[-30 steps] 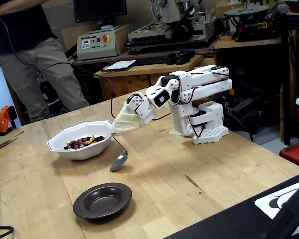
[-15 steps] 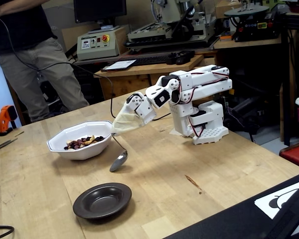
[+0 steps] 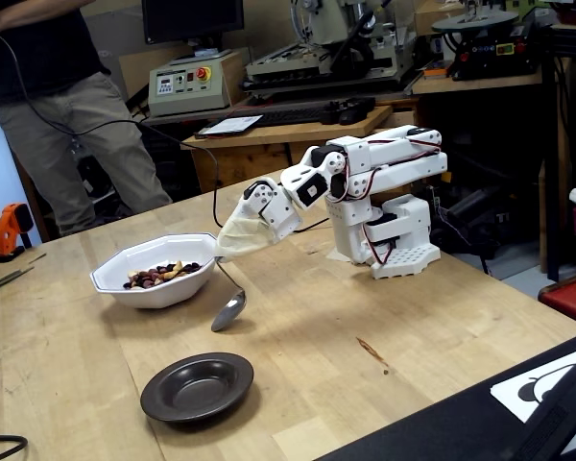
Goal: Use spoon to transfer food from the white bowl to brown plate
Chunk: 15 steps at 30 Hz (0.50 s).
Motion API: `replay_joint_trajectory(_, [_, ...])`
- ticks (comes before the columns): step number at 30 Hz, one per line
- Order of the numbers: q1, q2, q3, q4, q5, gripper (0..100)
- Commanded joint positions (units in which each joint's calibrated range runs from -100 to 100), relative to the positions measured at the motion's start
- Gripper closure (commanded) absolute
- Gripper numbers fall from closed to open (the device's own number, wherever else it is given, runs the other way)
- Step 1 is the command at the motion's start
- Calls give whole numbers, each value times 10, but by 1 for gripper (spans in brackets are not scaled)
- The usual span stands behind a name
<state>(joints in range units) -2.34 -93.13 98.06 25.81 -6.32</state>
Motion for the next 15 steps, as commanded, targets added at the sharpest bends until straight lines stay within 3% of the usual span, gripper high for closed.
replay_joint_trajectory(1, [-3, 0, -1, -8, -1, 96])
replay_joint_trajectory(15, [-7, 0, -1, -8, -3, 96])
